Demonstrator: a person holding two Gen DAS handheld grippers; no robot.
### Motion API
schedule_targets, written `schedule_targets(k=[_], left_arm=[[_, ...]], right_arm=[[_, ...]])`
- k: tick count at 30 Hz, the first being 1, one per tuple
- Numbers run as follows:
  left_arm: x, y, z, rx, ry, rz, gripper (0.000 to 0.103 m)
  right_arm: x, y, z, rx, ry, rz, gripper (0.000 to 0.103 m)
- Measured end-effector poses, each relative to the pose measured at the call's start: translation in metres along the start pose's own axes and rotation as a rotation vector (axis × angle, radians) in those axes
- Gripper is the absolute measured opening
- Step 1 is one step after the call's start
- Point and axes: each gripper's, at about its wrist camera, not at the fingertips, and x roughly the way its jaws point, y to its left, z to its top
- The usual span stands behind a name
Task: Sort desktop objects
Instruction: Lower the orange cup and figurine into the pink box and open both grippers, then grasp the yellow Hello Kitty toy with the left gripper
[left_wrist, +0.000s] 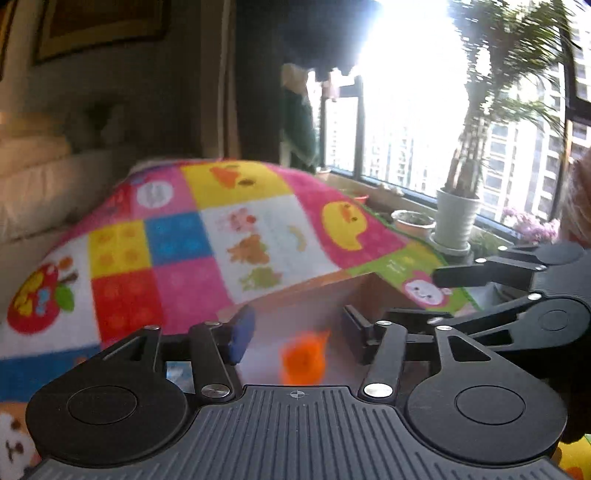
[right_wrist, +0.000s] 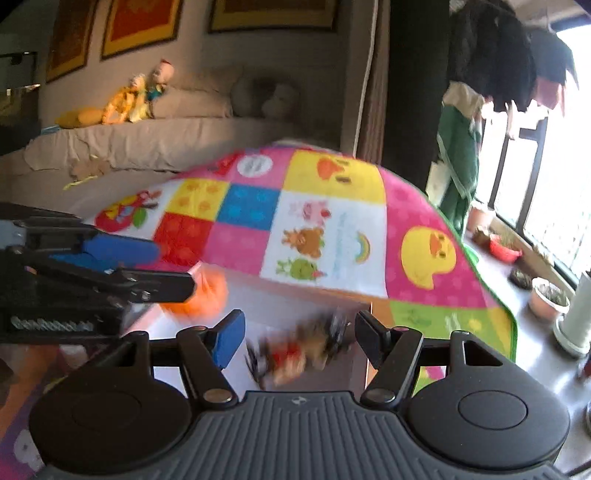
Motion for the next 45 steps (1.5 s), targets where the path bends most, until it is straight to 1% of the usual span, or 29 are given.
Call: schedule_targets(k=[2,3,4,7,10,11,13,14,16,17,20,21,23,25,27,29,30,32,34,35,37,41,43,44,45], left_arm=[[-0.011,0.01,-0.012,-0.015,0.003,0.009,0.068],[-0.02,0.014,-0.02,-0.015,0.0,0.02,0.073],[-0.029,0.016,-0.027,-0.009,-0.003,0.028,0.078],[-0.057,0.018,-0.054,0.012,0.001,0.027,0.086],[-0.081,0.02,-0.08,0.023,0.026,0.02,0.092],[-0.087,0.02,-0.088,0.031,0.04,0.022,0.093],[-0.095,0.018,-0.102,0.061,0.066,0.036,0.095],[-0.1,0.017,-0.108,0.075,0.074,0.048,0.095],[-0.108,0.017,-0.117,0.078,0.09,0.063,0.095],[-0.111,0.018,-0.121,0.065,0.1,0.061,0.096],[-0.111,0.021,-0.126,0.024,0.12,0.061,0.096],[-0.11,0.022,-0.127,0.014,0.126,0.066,0.096],[-0.11,0.023,-0.128,-0.001,0.133,0.074,0.096],[-0.11,0.023,-0.129,-0.01,0.133,0.086,0.097],[-0.11,0.024,-0.129,-0.022,0.131,0.1,0.097],[-0.109,0.024,-0.128,-0.036,0.129,0.096,0.097],[-0.107,0.025,-0.128,-0.041,0.128,0.092,0.097],[-0.104,0.024,-0.127,-0.051,0.126,0.097,0.097],[-0.101,0.023,-0.126,-0.07,0.123,0.098,0.097],[-0.1,0.023,-0.125,-0.081,0.122,0.096,0.097],[-0.1,0.023,-0.123,-0.102,0.117,0.085,0.097],[-0.097,0.021,-0.121,-0.11,0.128,0.097,0.097],[-0.093,0.02,-0.12,-0.115,0.14,0.113,0.096],[-0.09,0.02,-0.119,-0.116,0.147,0.124,0.093],[-0.087,0.02,-0.118,-0.112,0.153,0.133,0.086]], right_arm=[[-0.004,-0.003,-0.007,0.014,-0.008,0.01,0.066],[-0.006,-0.005,-0.011,0.02,-0.009,0.0,0.066],[-0.008,-0.007,-0.015,0.025,-0.006,-0.021,0.066],[-0.008,-0.012,-0.032,0.038,0.028,-0.089,0.066],[0.002,-0.015,-0.047,0.026,0.086,-0.143,0.06],[0.007,-0.015,-0.051,0.023,0.108,-0.14,0.06],[0.007,-0.015,-0.054,0.043,0.119,-0.094,0.056],[0.008,-0.011,-0.052,0.033,0.126,-0.061,0.057],[0.007,0.003,-0.051,-0.021,0.107,-0.074,0.057],[0.007,0.008,-0.051,-0.029,0.104,-0.064,0.057],[0.007,0.013,-0.05,-0.033,0.091,0.008,0.057],[0.005,0.015,-0.049,-0.037,0.087,0.016,0.056],[-0.001,0.019,-0.049,-0.051,0.068,0.005,0.056],[-0.014,0.021,-0.047,-0.04,0.029,-0.011,0.057],[-0.036,0.021,-0.046,-0.012,-0.013,-0.01,0.062],[-0.061,0.022,-0.049,0.02,-0.045,0.035,0.07],[-0.069,0.023,-0.05,0.028,-0.049,0.061,0.072],[-0.086,0.03,-0.059,0.04,-0.046,0.121,0.081],[-0.096,0.039,-0.073,0.047,-0.018,0.166,0.083],[-0.098,0.046,-0.082,0.04,-0.004,0.174,0.083],[-0.102,0.058,-0.099,0.024,0.011,0.155,0.083],[-0.099,0.063,-0.122,0.111,0.031,0.113,0.085],[-0.092,0.061,-0.126,0.136,0.034,0.071,0.086],[-0.09,0.06,-0.126,0.149,0.043,0.067,0.086],[-0.09,0.057,-0.126,0.162,0.041,0.075,0.086]])
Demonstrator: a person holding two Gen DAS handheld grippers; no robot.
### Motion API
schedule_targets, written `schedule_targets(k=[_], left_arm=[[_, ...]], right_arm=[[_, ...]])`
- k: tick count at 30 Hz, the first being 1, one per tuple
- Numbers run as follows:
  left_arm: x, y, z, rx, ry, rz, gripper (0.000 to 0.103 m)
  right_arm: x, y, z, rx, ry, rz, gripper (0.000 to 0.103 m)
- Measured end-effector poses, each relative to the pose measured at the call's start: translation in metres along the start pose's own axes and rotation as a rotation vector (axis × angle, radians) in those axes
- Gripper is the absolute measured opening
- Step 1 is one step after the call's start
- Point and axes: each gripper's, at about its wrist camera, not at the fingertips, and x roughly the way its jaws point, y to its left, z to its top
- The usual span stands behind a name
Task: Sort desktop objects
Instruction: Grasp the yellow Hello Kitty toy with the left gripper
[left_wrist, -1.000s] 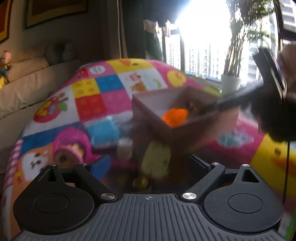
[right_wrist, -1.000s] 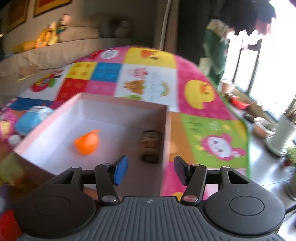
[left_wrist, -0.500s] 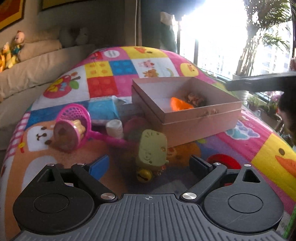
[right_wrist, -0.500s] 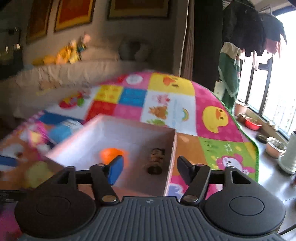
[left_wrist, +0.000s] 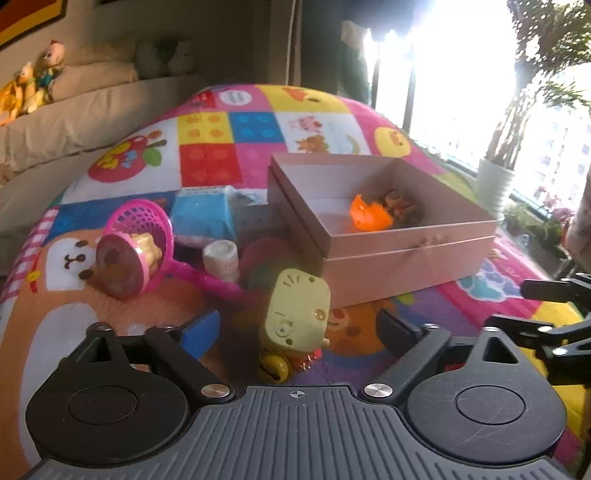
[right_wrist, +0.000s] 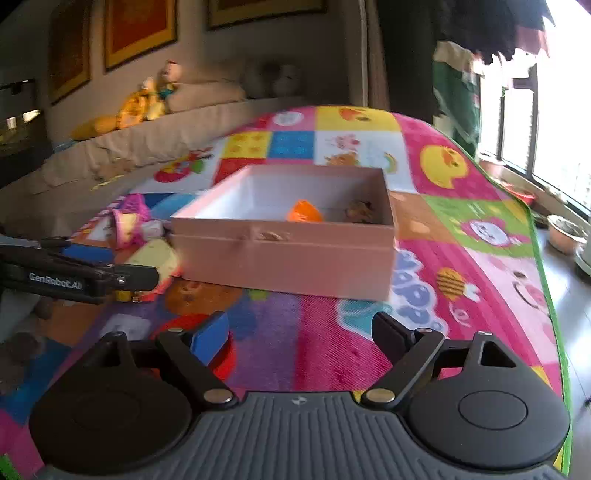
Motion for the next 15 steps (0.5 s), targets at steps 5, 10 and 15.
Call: schedule_targets(k=[5,10,15], left_arm=[[0.007,-0.008,0.002,0.032,0.013,0.007,0.074],[0.008,-0.016,-0.002,0.119,-0.001,0.065,0.044],[-0.013,-0.01,-0.009,0.137,-0.035,0.04,0.043]], right_arm=[[0.001,-0.003,-0.003,0.018,0.0,0.005,0.092],[0.003,-0.005,-0.002,0.033,0.012,0.007,0.098],[0.005,-0.005,-0.002,0.039,0.021,0.005,0.099]])
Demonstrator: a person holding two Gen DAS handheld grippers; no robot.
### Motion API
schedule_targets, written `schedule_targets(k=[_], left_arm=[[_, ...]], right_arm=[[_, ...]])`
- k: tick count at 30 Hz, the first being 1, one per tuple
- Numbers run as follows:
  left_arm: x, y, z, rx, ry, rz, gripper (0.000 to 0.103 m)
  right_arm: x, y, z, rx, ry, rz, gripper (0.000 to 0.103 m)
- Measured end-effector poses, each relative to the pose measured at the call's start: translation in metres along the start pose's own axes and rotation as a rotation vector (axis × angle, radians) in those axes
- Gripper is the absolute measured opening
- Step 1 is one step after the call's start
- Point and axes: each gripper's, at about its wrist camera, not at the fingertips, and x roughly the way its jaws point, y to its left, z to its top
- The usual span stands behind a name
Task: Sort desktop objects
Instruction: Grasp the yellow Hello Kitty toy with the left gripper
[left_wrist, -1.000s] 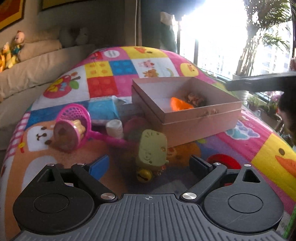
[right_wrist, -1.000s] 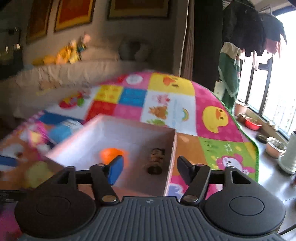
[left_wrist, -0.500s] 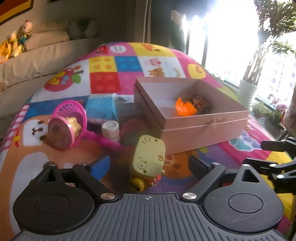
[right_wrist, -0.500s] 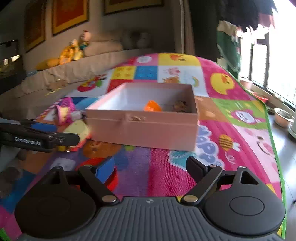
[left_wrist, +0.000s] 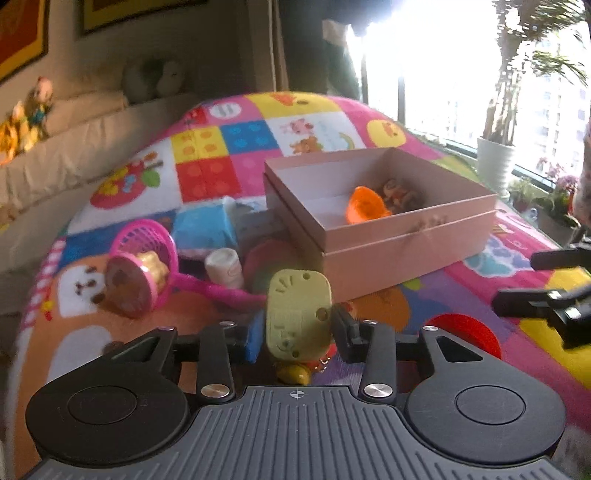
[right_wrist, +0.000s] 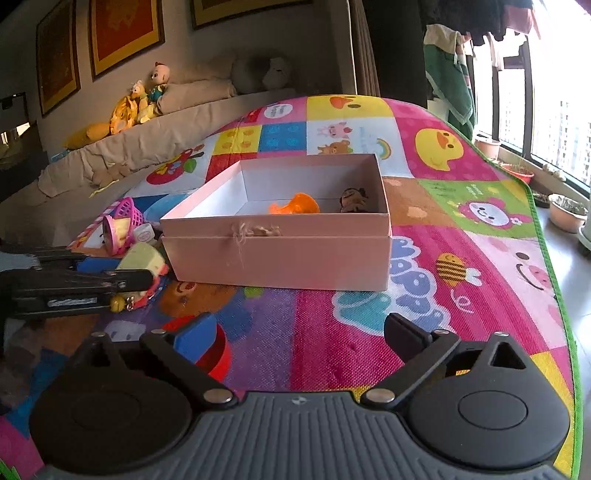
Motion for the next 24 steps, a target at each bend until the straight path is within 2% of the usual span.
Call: schedule_targets(k=[3,8,11,13,16,19,22,24], left_arm=[[-0.018,0.007,0.001,0.022,-0.029,0.012,0.043],[-0.049,0.022,0.013,0.076,-0.126,0.131,0.043],[-0.06,0.02,0.012,0.107,-0.129,0.127,0.043],[-0.062,0.014,0.004,0.124,-0.092,0.089,0.043],[-0.062,0.007,-0.012,0.103,-0.01,-0.006,0.043],[-0.063,-0.001,-0.027,0.077,0.046,-0.119,0.052],[-0.071,-0.008,-0.03,0.092,0.029,-0.192,0.062],[-0.072,-0.009,-0.028,0.077,0.039,-0.249,0.061]], right_arm=[[0.001,0.001,0.0,-0.005,0.002,-0.001,0.099],[0.001,0.002,0.0,-0.014,0.004,-0.005,0.1],[0.0,0.002,-0.001,-0.013,-0.001,-0.007,0.1],[-0.001,0.002,-0.001,-0.014,-0.003,-0.007,0.1],[-0.001,0.003,-0.001,-0.02,-0.006,-0.007,0.1],[-0.002,0.004,-0.001,-0.027,-0.007,-0.007,0.101],[-0.002,0.006,-0.001,-0.036,-0.008,-0.01,0.101],[-0.003,0.007,-0.002,-0.039,-0.012,-0.014,0.101]])
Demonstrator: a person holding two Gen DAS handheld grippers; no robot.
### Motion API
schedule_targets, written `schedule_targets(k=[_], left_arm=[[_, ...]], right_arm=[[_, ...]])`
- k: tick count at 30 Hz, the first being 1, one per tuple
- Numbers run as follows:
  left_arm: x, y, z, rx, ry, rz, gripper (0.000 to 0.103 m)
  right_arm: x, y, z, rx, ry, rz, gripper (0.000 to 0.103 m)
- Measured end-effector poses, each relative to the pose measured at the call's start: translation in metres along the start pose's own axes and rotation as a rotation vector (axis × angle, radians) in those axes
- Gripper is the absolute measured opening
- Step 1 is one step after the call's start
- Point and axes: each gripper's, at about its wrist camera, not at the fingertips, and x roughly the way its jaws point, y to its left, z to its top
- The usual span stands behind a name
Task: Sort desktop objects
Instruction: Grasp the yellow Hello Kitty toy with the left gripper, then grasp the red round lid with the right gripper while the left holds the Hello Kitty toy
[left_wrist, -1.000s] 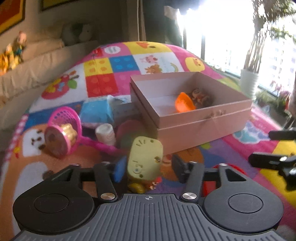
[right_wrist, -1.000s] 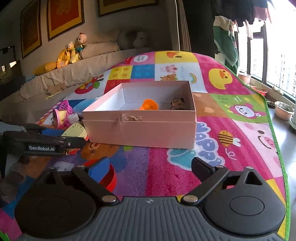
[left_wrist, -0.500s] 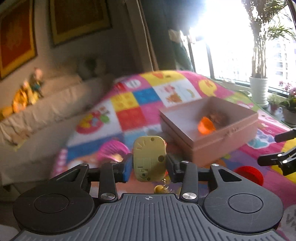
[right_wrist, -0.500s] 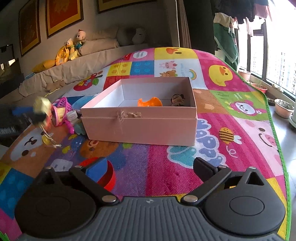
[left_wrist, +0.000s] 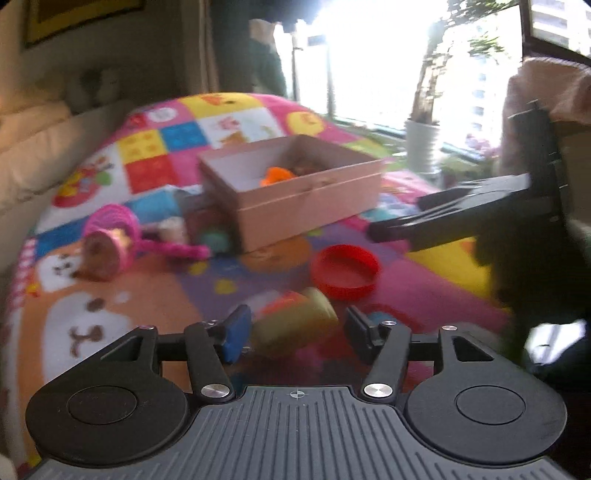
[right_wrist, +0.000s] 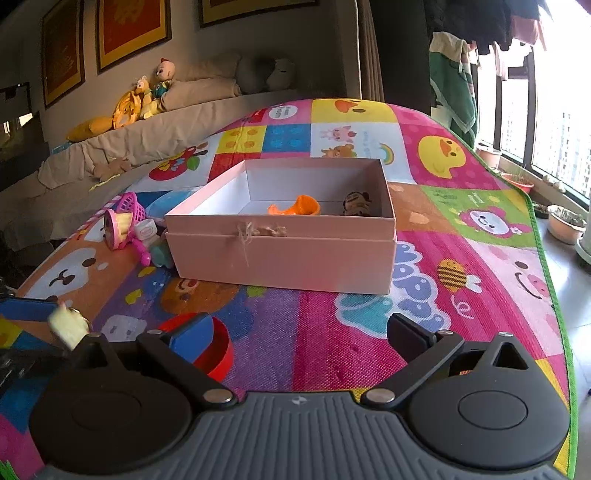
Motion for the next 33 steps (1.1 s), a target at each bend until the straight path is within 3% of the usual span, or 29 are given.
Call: schedule_targets(k=[4,10,13,18,21,25,33], left_arm=[[0.002,-0.002,-0.002,-0.018,0.031,-0.061,0.068],[0.009,-0.008,-0.009,-0.038,0.105,-0.027,0.075],[0.009,-0.01,-0.012,-0.065,0.135,-0.001,0.08],[0.021,-0.013,-0.015,-0.094,0.166,0.036,0.078],[0.023,-0.013,-0.013,-0.102,0.155,0.053,0.076],[0.023,-0.012,-0.015,-0.102,0.14,0.091,0.062],[0.015,0.004,-0.017,-0.13,0.149,0.101,0.064]], right_arm=[[-0.001,-0.002,0.0,0.008,-0.003,-0.003,0.101],[-0.003,-0.002,-0.001,-0.001,-0.006,0.0,0.101],[-0.007,-0.001,0.0,-0.018,-0.01,0.041,0.101],[-0.012,0.01,0.0,-0.04,0.045,0.166,0.094],[-0.012,0.024,-0.001,-0.103,0.065,0.184,0.092],[-0.003,0.039,-0.001,-0.154,0.096,0.196,0.092],[0.017,0.053,0.0,-0.196,0.145,0.19,0.092]])
